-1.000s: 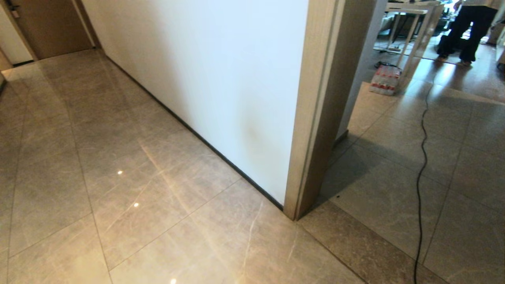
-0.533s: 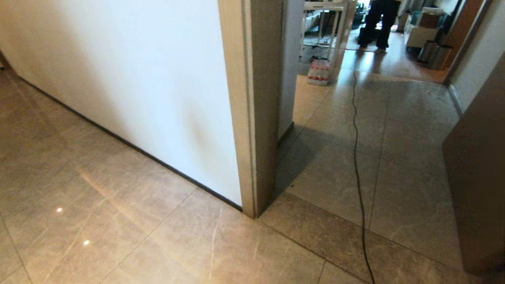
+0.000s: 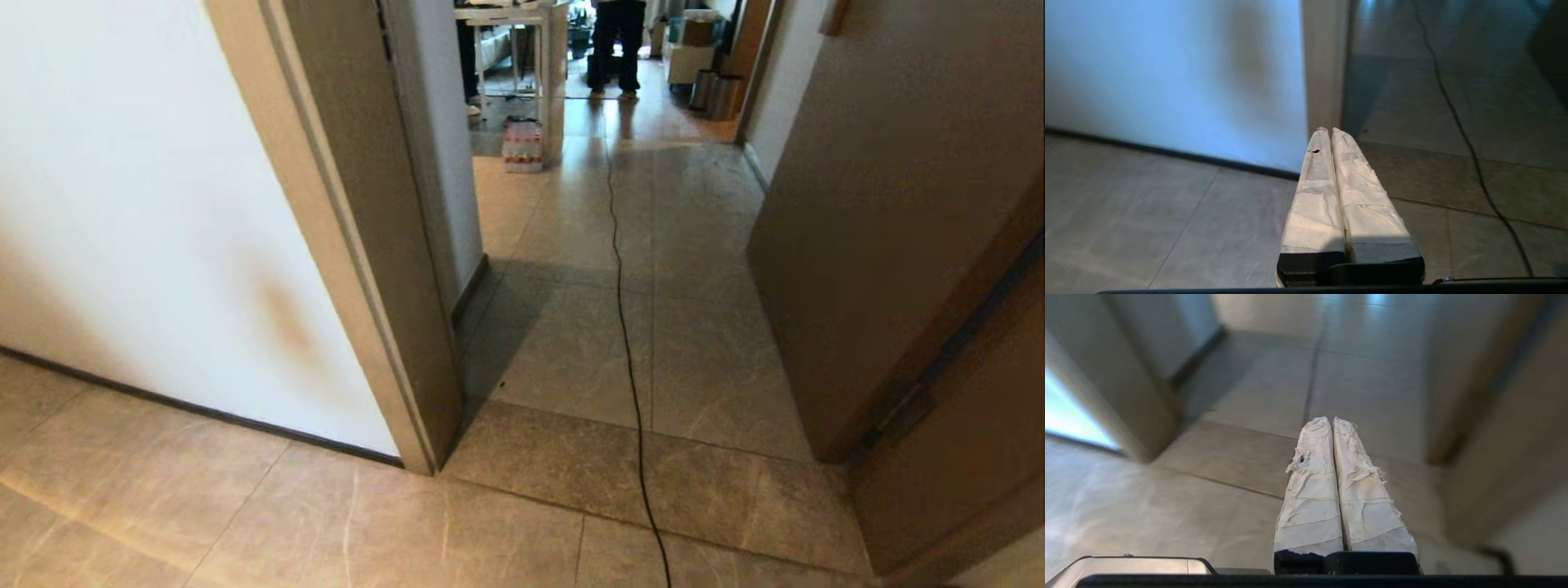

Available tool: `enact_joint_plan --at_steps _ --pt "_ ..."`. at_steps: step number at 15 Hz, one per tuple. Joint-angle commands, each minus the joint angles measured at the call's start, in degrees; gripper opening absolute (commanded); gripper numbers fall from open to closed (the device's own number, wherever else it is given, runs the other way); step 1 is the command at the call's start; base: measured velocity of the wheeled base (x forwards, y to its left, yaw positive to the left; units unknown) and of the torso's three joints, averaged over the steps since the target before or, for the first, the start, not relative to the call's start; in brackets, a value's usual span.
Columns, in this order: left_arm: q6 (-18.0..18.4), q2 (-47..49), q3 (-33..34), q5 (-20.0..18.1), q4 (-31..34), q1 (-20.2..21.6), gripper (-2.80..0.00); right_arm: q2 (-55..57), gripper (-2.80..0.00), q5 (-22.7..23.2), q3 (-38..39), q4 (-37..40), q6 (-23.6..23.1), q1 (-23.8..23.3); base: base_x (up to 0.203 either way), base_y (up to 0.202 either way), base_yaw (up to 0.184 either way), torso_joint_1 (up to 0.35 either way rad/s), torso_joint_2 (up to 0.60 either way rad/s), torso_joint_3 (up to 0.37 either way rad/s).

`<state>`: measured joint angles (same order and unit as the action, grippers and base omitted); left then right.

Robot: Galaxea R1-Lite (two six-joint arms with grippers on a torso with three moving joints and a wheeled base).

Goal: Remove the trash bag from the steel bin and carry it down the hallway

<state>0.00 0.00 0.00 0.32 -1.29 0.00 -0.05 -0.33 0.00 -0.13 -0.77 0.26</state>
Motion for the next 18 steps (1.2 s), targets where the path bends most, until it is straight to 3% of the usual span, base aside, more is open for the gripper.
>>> enact_joint_plan --at_steps 1,10,18 --pt "0.0 0.0 0.6 0.0 0.0 0.0 -2.80 0.0 -2.80 0.0 0.0 -0.1 0.0 0.0 -0.001 0.010 -0.165 0.006 0.01 0.002" --pt "0.0 0.0 0.7 0.0 0.0 0.0 -2.80 0.0 -2.80 0.1 0.0 0.1 -0.5 0.1 0.002 0.011 -0.166 0.002 0.00 0.001" --pt "0.0 0.0 0.6 0.0 0.0 0.0 -2.80 0.0 -2.80 0.1 0.0 0.1 -0.6 0.0 0.000 0.000 -0.009 0.000 0.00 0.000"
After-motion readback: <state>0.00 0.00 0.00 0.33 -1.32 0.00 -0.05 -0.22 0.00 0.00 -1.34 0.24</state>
